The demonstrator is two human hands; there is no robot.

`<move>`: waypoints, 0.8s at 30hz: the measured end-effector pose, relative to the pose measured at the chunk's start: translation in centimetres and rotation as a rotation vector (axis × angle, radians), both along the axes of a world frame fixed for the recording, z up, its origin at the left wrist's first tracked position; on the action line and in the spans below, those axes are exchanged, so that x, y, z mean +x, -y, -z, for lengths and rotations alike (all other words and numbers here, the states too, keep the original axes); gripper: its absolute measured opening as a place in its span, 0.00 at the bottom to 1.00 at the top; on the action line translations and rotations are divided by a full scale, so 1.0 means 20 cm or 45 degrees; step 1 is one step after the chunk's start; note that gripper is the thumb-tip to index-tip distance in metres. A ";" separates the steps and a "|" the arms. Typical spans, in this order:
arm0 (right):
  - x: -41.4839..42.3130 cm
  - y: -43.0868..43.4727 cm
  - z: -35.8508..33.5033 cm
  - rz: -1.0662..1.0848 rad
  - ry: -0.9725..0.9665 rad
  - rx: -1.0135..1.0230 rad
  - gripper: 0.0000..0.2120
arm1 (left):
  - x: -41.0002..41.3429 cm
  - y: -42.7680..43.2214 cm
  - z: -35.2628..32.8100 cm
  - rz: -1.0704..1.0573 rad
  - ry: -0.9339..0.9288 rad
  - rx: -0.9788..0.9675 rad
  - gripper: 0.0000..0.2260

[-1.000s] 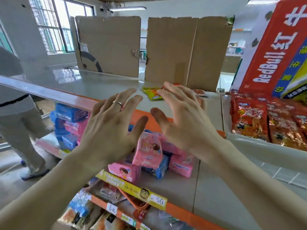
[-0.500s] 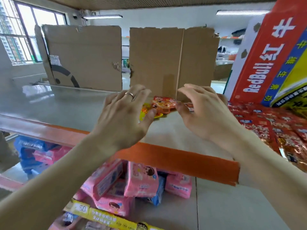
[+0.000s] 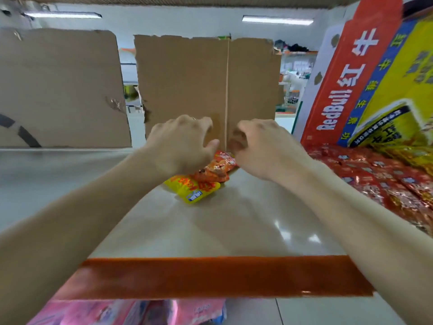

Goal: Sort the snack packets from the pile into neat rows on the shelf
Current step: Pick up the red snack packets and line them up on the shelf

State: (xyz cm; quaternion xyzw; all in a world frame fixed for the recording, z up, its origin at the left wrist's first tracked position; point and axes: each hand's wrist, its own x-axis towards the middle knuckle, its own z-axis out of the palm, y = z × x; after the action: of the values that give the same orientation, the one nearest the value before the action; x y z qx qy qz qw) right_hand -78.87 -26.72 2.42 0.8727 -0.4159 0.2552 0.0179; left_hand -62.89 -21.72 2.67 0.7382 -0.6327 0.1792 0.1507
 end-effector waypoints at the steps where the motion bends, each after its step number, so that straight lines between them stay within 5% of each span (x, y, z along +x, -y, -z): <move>1: 0.01 0.01 0.03 0.031 -0.015 0.031 0.07 | 0.01 0.04 0.02 -0.020 -0.013 0.017 0.15; 8: -0.02 0.09 0.11 0.144 -0.055 0.398 0.19 | 0.09 0.15 0.16 0.063 -0.362 0.025 0.13; 17: -0.01 0.09 0.12 0.067 0.182 0.546 0.17 | 0.08 0.14 0.14 0.240 -1.265 -0.003 0.06; 24: 0.00 0.10 0.12 -0.032 0.396 0.610 0.23 | 0.05 0.09 0.10 0.509 -1.425 -0.341 0.08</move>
State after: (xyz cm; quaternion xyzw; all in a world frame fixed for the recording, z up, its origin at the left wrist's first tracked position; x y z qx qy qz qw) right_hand -78.95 -28.64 0.12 0.8074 -0.4514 0.2806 -0.2561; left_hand -61.90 -23.51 0.63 0.5619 -0.5557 -0.1898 0.5826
